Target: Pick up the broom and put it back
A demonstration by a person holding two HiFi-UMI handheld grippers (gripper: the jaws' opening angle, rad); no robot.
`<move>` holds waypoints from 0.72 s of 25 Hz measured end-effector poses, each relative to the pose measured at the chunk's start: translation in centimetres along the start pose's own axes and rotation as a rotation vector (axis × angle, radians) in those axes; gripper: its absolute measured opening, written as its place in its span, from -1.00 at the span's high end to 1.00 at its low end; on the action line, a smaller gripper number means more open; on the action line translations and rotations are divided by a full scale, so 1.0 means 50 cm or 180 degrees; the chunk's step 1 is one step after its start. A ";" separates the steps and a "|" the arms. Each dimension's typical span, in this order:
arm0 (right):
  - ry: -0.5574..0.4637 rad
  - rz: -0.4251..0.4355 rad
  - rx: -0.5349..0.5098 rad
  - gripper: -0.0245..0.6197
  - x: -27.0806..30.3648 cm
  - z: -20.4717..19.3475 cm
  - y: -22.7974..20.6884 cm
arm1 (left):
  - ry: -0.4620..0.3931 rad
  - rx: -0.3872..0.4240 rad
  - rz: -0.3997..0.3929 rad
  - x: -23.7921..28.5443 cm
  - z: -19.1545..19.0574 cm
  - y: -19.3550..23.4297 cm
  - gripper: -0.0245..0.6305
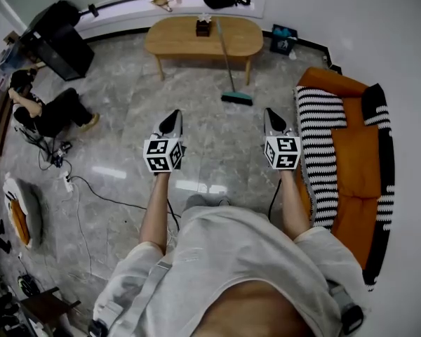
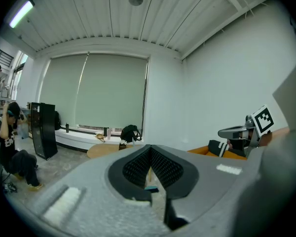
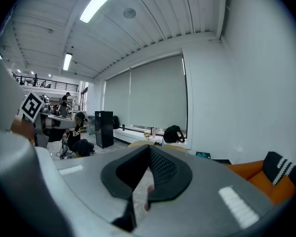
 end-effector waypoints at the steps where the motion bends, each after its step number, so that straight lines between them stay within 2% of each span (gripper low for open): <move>1: 0.0002 0.0005 0.0013 0.92 0.005 -0.002 -0.006 | 0.0004 0.0006 -0.0001 0.007 -0.001 -0.002 0.92; 9: 0.0003 0.0088 0.0027 0.92 0.070 -0.015 -0.033 | 0.0010 0.0031 0.0030 0.070 -0.010 0.010 0.92; 18: 0.0000 0.0097 0.0010 0.92 0.178 -0.021 -0.039 | 0.0001 -0.0009 0.0011 0.163 -0.013 0.078 0.92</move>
Point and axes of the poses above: the fingertips, and each gripper's own axes: x forward along the fingers, y to its left, z out of its top, the point moved 2 cm from there along -x, backward along the fingers, and after that the axes turned 12 degrees about -y, right-handed, at the moved point
